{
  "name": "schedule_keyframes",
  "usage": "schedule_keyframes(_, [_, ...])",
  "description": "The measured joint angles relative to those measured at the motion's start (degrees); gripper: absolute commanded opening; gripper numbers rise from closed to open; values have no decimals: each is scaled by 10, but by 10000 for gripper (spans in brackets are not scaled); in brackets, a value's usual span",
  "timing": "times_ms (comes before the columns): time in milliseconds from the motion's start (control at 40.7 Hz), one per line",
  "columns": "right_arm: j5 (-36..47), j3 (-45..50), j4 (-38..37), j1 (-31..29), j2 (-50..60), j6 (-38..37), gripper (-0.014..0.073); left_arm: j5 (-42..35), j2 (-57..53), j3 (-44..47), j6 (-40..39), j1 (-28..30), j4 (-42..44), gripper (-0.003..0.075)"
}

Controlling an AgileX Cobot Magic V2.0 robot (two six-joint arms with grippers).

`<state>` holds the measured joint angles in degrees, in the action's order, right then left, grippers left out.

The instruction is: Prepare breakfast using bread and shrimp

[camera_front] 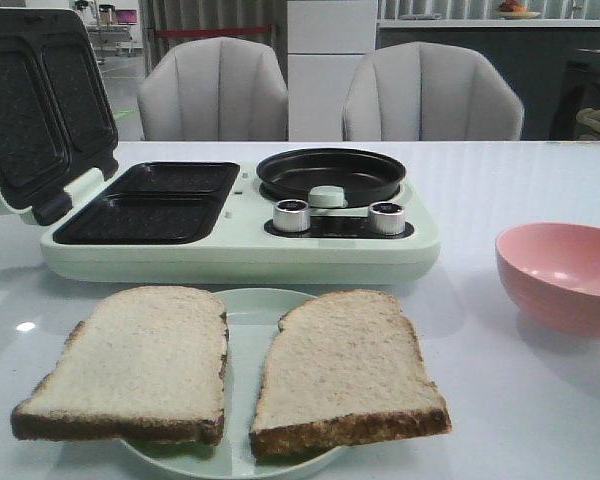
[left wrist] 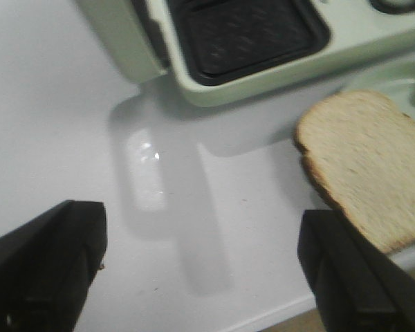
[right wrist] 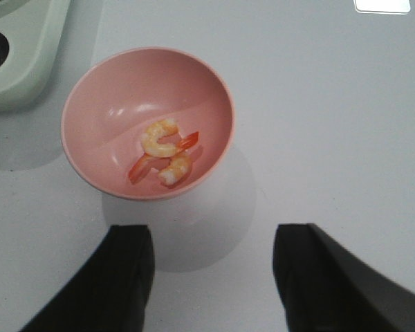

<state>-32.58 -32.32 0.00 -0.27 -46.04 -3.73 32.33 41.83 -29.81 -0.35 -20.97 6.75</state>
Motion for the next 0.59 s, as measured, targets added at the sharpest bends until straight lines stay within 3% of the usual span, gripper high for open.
schedule_keyframes(270, [0, 0, 0, 0, 0, 0, 498, 10, 116, 5, -14, -251, 121, 568])
schedule_keyframes(393, [0, 0, 0, 0, 0, 0, 498, 40, 203, 6, -125, -340, 260, 563])
schedule_keyframes(589, [0, 0, 0, 0, 0, 0, 498, 76, 325, 6, -290, -426, 464, 563])
